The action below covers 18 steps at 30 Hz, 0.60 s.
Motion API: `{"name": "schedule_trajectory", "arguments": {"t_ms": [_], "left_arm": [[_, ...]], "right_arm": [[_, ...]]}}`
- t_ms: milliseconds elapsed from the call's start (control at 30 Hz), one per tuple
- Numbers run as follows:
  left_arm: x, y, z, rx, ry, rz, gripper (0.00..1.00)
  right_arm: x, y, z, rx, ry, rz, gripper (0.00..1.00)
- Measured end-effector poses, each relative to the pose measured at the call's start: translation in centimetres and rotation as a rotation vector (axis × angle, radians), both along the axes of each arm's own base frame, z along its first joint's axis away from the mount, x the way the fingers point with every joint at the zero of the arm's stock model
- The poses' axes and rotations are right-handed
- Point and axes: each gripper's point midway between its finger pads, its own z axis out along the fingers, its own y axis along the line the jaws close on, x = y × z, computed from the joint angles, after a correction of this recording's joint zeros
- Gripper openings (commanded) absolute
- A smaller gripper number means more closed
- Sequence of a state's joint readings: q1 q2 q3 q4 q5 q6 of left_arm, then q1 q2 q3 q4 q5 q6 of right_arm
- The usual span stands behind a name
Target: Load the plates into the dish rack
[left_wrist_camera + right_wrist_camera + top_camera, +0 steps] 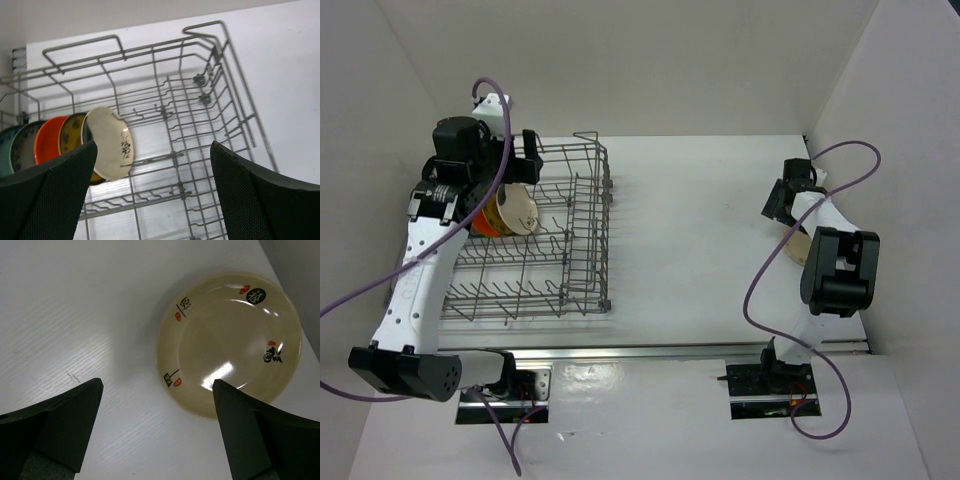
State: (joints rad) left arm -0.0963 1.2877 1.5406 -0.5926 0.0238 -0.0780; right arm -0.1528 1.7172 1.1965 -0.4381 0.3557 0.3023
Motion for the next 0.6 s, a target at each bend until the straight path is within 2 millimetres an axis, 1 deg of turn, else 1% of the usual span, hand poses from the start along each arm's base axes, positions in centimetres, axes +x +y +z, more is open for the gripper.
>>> {"name": "schedule_trajectory", "arguments": {"t_ms": [67,100,167,267,367,400,500,533,600], "left_arm": [[-0.3,-0.8,0.9,-0.018,-0.031,-0.039,0.99],[-0.3,-1.1,1.1,-0.023,-0.035,-0.053,0.99],[-0.3,-1.6,0.8,-0.032,-0.025,-0.078,0.99],[-0.3,-2.1,0.2,-0.042,-0.008,-0.103,0.99],[-0.4,-2.4,-0.5,-0.048,0.010,-0.119,0.99],[-0.4,-2.5,-0.8,-0.051,0.016,-0.124,0.99],[-0.5,-2.7,-1.3,-0.055,0.029,-0.134,0.99],[-0.5,-2.7,-1.2,-0.056,0.028,-0.137,0.99],[-0.5,-2.8,-1.2,-0.059,0.028,-0.143,0.99]], "right_arm": [[-0.2,-0.2,-1.4,-0.006,0.041,-0.005,0.91],[-0.3,-0.2,-2.2,-0.005,0.062,-0.005,0.89],[-0.5,-0.2,-3.6,0.000,0.093,-0.004,0.86],[-0.9,-0.1,-5.1,0.005,0.133,-0.004,0.85],[-1.1,-0.4,-5.9,-0.008,0.155,-0.013,0.76],[-1.0,-0.5,-5.9,-0.014,0.152,-0.014,0.68],[-0.8,-0.9,-6.2,-0.031,0.154,-0.019,0.54],[-0.7,-0.9,-6.2,-0.033,0.150,-0.020,0.42],[-0.4,-1.0,-6.4,-0.038,0.144,-0.019,0.28]]}}
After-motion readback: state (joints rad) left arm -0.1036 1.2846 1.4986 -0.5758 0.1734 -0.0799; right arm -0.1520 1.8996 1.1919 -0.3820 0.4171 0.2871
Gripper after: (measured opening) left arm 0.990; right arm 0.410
